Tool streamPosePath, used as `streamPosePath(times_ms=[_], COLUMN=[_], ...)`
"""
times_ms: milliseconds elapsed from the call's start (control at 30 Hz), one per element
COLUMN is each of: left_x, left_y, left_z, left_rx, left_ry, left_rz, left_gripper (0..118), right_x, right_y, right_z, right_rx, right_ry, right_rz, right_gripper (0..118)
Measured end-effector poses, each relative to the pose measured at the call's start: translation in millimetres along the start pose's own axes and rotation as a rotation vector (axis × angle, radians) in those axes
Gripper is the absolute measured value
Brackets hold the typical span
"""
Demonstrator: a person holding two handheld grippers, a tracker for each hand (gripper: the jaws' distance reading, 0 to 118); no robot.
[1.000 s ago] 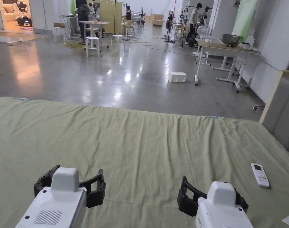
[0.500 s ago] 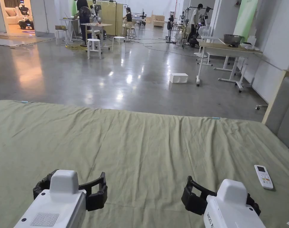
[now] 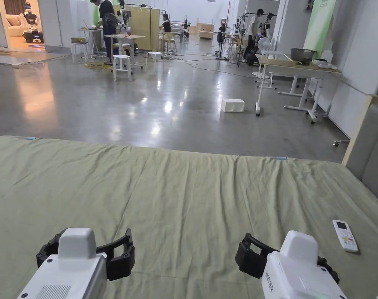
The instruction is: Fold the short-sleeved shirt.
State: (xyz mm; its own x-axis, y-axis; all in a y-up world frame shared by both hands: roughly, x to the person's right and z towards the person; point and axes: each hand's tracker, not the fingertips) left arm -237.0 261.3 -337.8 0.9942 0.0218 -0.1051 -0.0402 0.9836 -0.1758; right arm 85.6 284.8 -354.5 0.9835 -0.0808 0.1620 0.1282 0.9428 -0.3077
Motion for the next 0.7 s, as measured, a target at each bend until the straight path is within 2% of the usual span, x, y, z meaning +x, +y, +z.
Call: streamPosePath(times_ms=[700], left_x=[0.4], left_y=[4.4], left_z=[2.0], left_rx=[-0.009], left_ry=[-0.047], left_rz=[-0.014], left_gripper=[106], right_x=[-7.7], right_y=[-1.2], right_z=[-0.4], right_rx=[-0.082], right_ry=[0.021], right_rz=[-0.007], right_gripper=[118])
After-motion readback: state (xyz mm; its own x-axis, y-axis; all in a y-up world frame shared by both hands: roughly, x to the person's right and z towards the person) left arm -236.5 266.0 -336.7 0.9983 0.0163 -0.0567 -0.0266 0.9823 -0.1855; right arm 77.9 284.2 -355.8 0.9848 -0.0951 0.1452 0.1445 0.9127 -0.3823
